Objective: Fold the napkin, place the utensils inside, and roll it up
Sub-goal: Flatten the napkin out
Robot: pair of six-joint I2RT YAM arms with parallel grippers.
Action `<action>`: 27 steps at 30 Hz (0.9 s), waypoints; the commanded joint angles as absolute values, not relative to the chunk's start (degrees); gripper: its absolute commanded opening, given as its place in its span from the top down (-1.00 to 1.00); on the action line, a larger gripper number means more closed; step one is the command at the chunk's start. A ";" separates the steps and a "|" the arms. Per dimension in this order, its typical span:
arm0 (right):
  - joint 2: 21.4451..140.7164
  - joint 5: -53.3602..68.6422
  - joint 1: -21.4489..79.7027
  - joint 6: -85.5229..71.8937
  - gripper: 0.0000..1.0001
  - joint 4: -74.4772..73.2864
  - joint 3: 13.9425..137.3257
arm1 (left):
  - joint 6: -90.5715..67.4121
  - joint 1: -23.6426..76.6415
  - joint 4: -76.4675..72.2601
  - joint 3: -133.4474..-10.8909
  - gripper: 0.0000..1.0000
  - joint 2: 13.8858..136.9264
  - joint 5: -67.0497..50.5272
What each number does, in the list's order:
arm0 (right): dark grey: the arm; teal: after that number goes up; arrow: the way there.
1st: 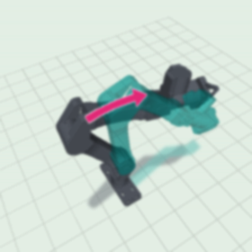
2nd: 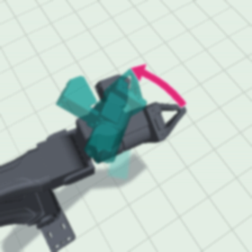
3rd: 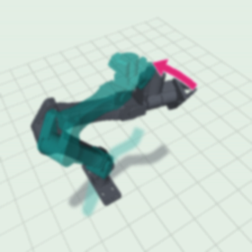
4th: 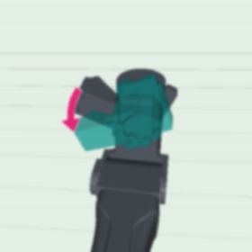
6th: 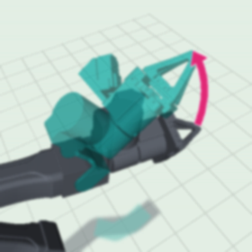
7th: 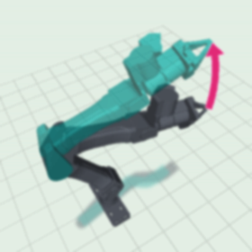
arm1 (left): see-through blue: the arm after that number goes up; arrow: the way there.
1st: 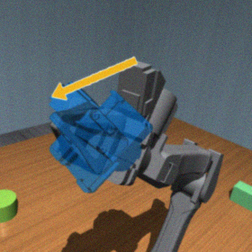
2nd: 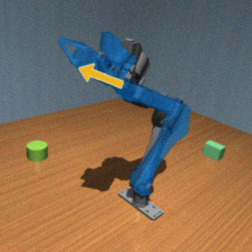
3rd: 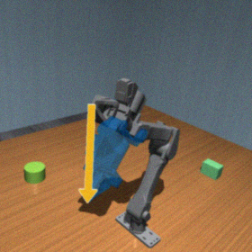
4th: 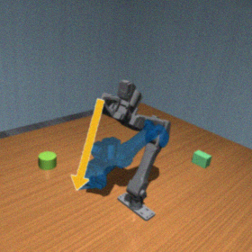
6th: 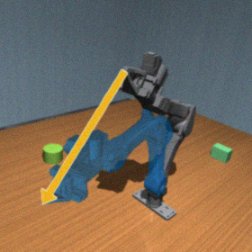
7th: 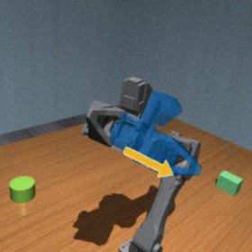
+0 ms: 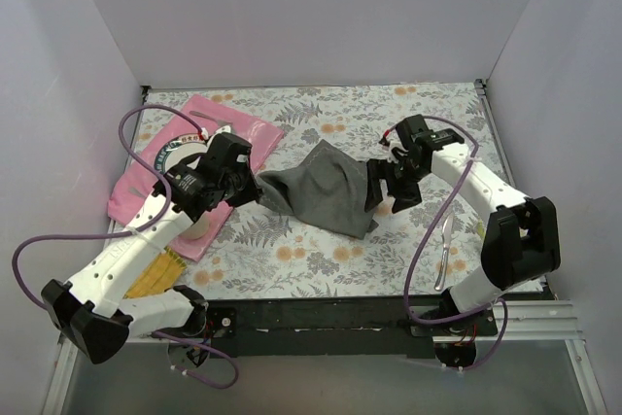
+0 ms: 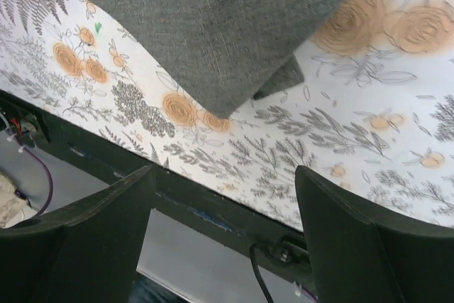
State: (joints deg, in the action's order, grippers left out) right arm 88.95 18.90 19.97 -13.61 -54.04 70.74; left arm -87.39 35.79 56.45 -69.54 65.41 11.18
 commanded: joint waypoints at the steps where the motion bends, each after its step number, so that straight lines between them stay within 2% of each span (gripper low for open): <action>1: 90.35 20.49 23.37 -16.87 -0.71 -42.30 66.19 | -87.01 35.60 55.20 -68.82 1.00 63.11 9.41; 6: 93.33 20.83 23.99 -18.28 -0.51 -35.25 61.26 | -87.36 35.60 54.67 -69.69 1.00 62.75 8.88; 13: 98.70 18.89 25.40 -18.11 -0.16 -33.93 62.40 | -87.01 35.60 53.70 -73.29 1.00 62.75 8.97; 15: 99.49 19.07 25.58 -17.67 -0.13 -33.31 61.79 | -86.84 35.68 53.35 -73.91 1.00 62.41 8.70; 17: 100.28 18.90 25.66 -16.71 0.08 -33.40 61.61 | -86.14 35.60 52.04 -74.79 1.00 61.79 8.53; 18: 100.37 18.98 25.66 -16.35 0.25 -34.18 61.87 | -85.87 35.60 50.90 -75.06 1.00 61.00 8.53; 19: 100.20 18.98 25.75 -16.09 0.57 -34.71 62.22 | -85.43 35.68 50.28 -75.41 1.00 60.56 8.53; 22: 96.34 19.33 25.84 -15.47 0.97 -39.26 64.76 | -83.42 35.60 48.17 -77.34 1.00 59.42 8.88; 27: 85.03 22.23 25.84 -13.80 0.97 -51.05 69.60 | -77.35 35.60 47.81 -86.01 1.00 59.76 11.50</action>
